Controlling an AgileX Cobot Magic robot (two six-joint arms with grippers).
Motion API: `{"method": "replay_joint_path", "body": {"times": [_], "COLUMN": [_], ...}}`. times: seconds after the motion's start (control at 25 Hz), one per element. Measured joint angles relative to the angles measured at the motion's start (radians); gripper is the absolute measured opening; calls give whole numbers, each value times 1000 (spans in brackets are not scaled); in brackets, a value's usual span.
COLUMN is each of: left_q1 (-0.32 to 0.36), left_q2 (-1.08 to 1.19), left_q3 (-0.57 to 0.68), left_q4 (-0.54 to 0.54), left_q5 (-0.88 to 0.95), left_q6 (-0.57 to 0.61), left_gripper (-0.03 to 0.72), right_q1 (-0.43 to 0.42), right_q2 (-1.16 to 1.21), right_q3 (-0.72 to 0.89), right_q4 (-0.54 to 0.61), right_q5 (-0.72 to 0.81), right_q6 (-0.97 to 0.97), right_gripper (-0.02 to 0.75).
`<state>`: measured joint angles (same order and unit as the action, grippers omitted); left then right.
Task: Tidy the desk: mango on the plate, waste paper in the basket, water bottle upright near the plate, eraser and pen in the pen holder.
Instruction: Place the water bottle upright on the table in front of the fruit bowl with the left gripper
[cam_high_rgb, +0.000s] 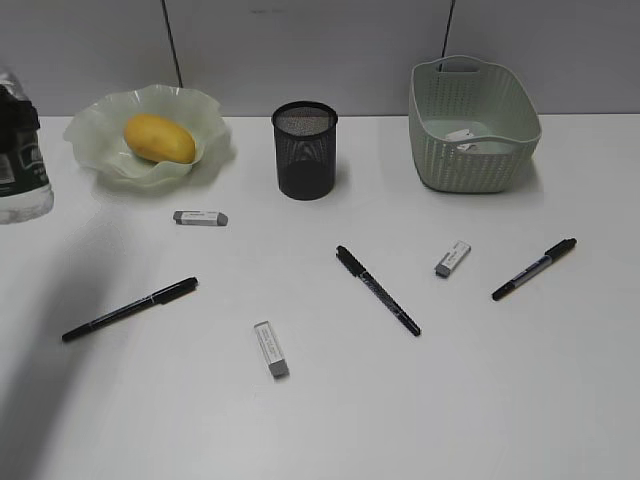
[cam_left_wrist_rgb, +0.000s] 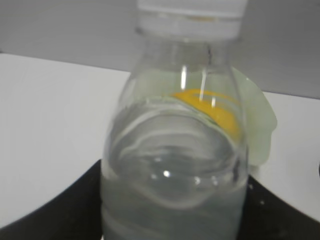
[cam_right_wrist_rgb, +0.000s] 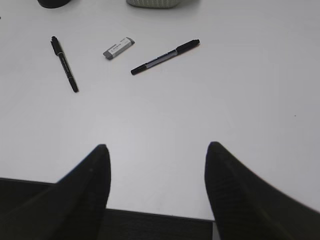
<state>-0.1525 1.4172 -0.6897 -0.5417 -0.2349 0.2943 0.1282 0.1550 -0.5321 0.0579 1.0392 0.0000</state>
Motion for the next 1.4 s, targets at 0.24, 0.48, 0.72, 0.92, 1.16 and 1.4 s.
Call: {"method": "replay_joint_path", "body": {"times": [0.24, 0.48, 0.72, 0.92, 1.16, 1.4], "left_q1": [-70, -82, -82, -83, -82, -78], "left_q2": [165, 362, 536, 626, 653, 680], "left_q3": [4, 4, 6, 6, 6, 1], "left_q4": [-6, 33, 198, 239, 239, 241], "left_q5": [-316, -557, -833, -910, -918, -950], "left_q6": [-1, -154, -263, -269, -272, -279], "left_gripper": [489, 489, 489, 489, 489, 502], "right_q1": [0, 0, 0, 0, 0, 0], "right_q2": [0, 0, 0, 0, 0, 0], "right_q3": [0, 0, 0, 0, 0, 0], "right_q4": [0, 0, 0, 0, 0, 0], "right_q5": [0, 0, 0, -7, -9, -14], "right_q6": [0, 0, 0, 0, 0, 0], "right_gripper": [476, 476, 476, 476, 476, 476]}}
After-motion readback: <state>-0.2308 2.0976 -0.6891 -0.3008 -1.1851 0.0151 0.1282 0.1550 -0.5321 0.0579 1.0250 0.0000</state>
